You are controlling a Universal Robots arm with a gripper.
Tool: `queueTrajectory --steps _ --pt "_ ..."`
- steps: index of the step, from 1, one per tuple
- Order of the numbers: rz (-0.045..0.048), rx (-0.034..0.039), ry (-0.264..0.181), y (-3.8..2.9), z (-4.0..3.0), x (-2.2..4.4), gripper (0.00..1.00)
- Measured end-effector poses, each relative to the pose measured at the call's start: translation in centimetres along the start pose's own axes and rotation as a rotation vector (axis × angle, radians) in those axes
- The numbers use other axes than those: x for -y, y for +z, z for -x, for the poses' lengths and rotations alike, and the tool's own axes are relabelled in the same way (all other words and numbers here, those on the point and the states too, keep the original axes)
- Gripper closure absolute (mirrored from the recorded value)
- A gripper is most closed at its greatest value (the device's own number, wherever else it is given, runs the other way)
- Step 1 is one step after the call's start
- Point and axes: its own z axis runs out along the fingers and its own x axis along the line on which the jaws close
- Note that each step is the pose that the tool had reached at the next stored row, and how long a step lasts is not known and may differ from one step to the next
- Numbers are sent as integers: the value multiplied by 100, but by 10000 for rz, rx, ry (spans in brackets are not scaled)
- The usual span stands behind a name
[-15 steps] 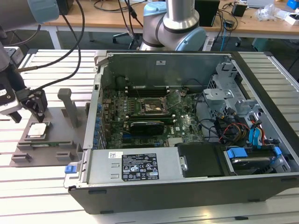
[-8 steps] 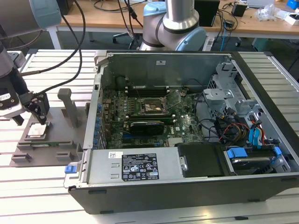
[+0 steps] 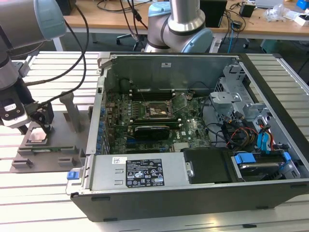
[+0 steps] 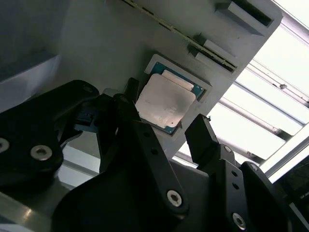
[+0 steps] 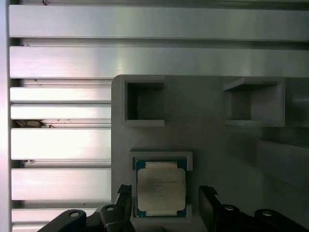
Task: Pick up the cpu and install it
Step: 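Pick up the cpu and move it towards the insertion slot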
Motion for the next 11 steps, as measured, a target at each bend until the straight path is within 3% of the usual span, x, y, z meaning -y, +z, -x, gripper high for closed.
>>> queueTrajectory --steps 5,11 --pt "1 0 -25 80 -2 -1 34" --pt "-1 -2 -40 125 -2 -2 34"
